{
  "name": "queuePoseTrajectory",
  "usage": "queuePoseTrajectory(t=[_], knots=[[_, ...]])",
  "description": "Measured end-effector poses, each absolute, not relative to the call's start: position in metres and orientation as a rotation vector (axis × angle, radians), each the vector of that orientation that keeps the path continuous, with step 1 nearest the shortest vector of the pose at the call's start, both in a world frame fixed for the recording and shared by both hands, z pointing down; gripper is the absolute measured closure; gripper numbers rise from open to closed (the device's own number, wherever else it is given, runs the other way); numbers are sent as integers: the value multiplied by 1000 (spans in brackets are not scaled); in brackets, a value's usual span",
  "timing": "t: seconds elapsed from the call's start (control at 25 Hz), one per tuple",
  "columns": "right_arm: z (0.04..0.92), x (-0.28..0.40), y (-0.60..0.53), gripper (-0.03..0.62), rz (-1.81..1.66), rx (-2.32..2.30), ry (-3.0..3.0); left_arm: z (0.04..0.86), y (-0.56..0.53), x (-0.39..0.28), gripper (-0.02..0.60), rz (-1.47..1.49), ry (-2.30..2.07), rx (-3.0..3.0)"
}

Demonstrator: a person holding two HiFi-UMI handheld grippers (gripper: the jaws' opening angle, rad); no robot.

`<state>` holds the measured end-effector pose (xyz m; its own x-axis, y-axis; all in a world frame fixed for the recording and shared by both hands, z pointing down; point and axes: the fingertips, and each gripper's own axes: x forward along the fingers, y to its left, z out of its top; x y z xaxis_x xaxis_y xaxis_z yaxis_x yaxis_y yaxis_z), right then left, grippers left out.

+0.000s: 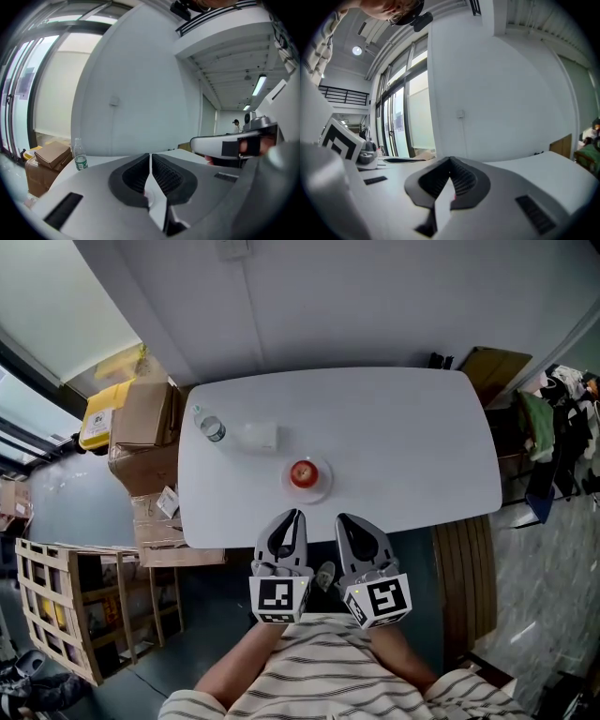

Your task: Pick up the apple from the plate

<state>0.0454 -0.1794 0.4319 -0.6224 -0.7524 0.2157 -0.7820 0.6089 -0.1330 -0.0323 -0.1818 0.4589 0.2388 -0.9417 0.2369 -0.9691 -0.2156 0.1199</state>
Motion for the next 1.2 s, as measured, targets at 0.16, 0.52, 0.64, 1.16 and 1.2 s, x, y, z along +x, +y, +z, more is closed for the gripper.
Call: queuePoseTrajectory(t=[0.16,0.52,0.64,1.16,1.2], knots=[[438,49,-182,591,338,1306,-2662,475,-189,-34,575,199,-1780,2262],[446,55,-193,591,356,1339,-2625,517,-206,-34,494,321,-1756,2217],[450,52,-196,591,365,1336,-2619,536,-211,-37,463,373,-1747,2197],[467,59,-203,591,387,1367,-2568,599,-227,-36,317,468,-1686,2125],[467,60,-204,591,388,1372,-2565,603,-229,-36,306,472,-1682,2121]])
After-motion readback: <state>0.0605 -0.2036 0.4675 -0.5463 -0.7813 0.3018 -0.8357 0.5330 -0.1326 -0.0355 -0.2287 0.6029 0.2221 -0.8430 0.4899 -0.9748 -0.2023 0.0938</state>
